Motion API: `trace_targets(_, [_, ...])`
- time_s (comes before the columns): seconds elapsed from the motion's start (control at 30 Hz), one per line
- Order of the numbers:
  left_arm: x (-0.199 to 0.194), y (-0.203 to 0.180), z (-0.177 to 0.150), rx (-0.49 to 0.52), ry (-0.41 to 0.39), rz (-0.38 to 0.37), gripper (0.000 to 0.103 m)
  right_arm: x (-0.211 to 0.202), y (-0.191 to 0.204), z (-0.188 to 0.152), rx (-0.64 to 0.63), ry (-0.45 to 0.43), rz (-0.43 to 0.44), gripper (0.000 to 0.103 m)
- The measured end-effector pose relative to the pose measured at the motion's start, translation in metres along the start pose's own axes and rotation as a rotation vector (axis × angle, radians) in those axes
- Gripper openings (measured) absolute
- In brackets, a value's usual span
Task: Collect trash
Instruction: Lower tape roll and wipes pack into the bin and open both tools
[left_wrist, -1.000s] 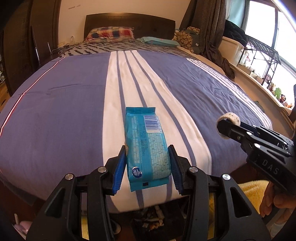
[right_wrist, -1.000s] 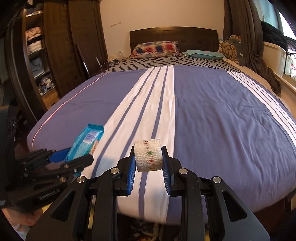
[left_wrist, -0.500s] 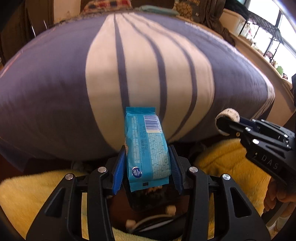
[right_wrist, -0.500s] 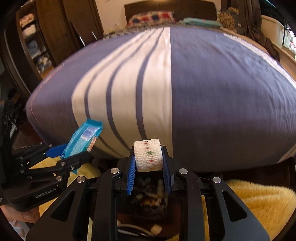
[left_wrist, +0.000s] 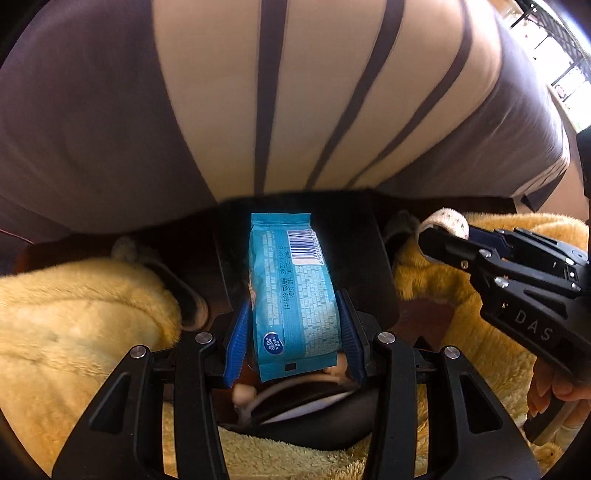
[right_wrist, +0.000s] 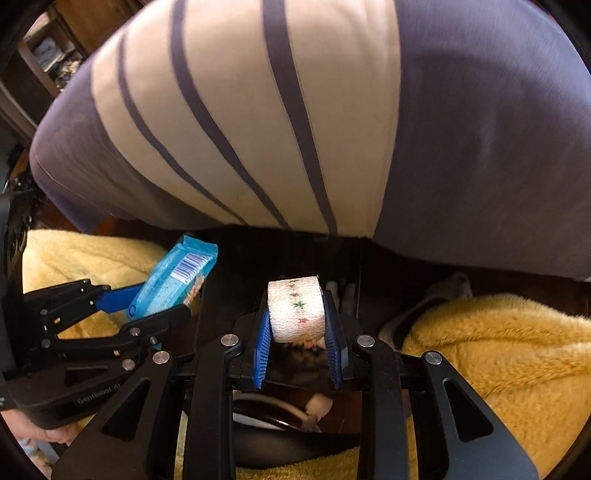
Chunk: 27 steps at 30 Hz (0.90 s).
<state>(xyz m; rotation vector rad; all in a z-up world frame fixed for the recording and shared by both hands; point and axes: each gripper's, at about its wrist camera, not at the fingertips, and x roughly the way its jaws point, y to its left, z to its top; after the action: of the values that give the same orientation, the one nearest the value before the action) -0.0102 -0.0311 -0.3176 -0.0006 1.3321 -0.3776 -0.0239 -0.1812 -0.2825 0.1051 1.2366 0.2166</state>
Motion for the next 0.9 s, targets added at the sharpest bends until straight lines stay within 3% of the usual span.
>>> trace_targets(0.43, [0.024,0.009,-0.003,0.004,0.092,-0.006,0.044,0.024,-0.002,0.012,0.02,0.073,-0.005,0.029])
trace_targets(0.53, [0.026,0.011,-0.003,-0.004,0.099,-0.008,0.045,0.025,-0.005,0.014,0.027,0.081,-0.008,0.039])
trace_targets(0.73, [0.021,0.012,-0.001,-0.019,0.079,0.008,0.069,0.021,-0.009,0.016,0.045,0.065,-0.016,0.05])
trace_targets(0.87, [0.012,0.014,0.002,-0.028,0.04,0.03,0.084,0.011,-0.012,0.018,0.055,0.033,-0.041,0.078])
trace_targets(0.9, [0.007,0.015,0.003,-0.031,0.025,0.035,0.087,0.006,-0.014,0.019,0.061,0.019,-0.053,0.081])
